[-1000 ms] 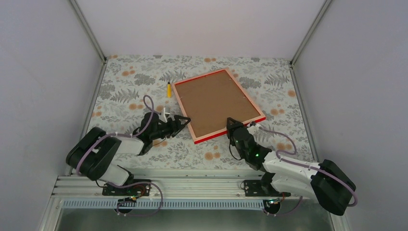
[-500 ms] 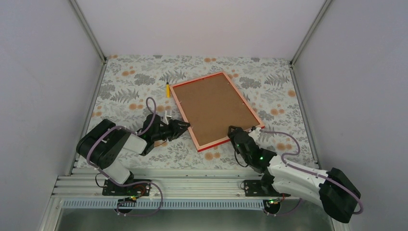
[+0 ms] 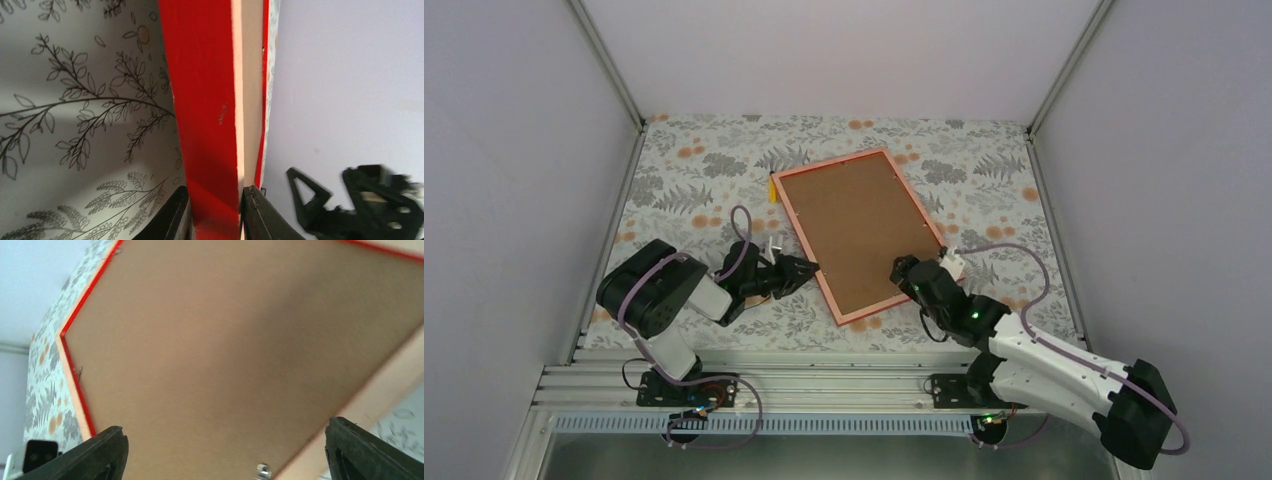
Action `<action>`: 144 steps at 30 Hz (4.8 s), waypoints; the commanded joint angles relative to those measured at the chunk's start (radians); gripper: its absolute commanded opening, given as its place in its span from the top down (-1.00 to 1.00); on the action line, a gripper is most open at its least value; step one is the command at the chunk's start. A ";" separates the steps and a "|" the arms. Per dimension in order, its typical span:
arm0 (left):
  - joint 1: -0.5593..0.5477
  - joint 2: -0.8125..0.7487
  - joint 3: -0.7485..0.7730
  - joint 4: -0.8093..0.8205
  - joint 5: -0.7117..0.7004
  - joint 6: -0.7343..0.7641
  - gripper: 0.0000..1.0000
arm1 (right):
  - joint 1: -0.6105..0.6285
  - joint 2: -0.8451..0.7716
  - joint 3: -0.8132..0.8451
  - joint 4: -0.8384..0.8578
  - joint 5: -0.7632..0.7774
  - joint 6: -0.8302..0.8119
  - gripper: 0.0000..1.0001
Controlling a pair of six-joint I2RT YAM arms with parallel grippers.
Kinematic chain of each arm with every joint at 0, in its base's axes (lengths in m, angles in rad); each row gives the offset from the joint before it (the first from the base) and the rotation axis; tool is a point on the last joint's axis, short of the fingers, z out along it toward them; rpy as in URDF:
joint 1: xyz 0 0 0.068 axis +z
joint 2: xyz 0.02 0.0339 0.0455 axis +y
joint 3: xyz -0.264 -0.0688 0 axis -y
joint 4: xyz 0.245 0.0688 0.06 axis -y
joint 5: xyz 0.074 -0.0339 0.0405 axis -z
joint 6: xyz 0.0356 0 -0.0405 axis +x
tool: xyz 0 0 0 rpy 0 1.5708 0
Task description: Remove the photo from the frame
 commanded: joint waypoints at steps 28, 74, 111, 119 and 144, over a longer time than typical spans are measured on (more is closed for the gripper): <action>-0.001 -0.065 0.045 -0.321 0.105 0.341 0.91 | -0.700 0.776 0.382 0.233 -0.633 -0.987 -0.83; 0.000 -0.350 0.263 -1.161 -0.441 0.675 0.11 | -0.452 0.503 0.063 0.215 -0.869 -0.784 -0.68; 0.286 0.248 1.015 -1.264 -0.609 0.906 -0.33 | -0.452 0.309 0.047 0.387 -0.604 -0.940 -0.72; 0.308 0.371 1.127 -1.283 -0.585 0.911 -0.26 | -0.452 0.328 0.055 0.384 -0.590 -0.953 -0.72; 0.299 0.467 1.187 -1.363 -0.587 0.960 -0.04 | -0.453 0.349 0.049 0.385 -0.612 -0.949 -0.73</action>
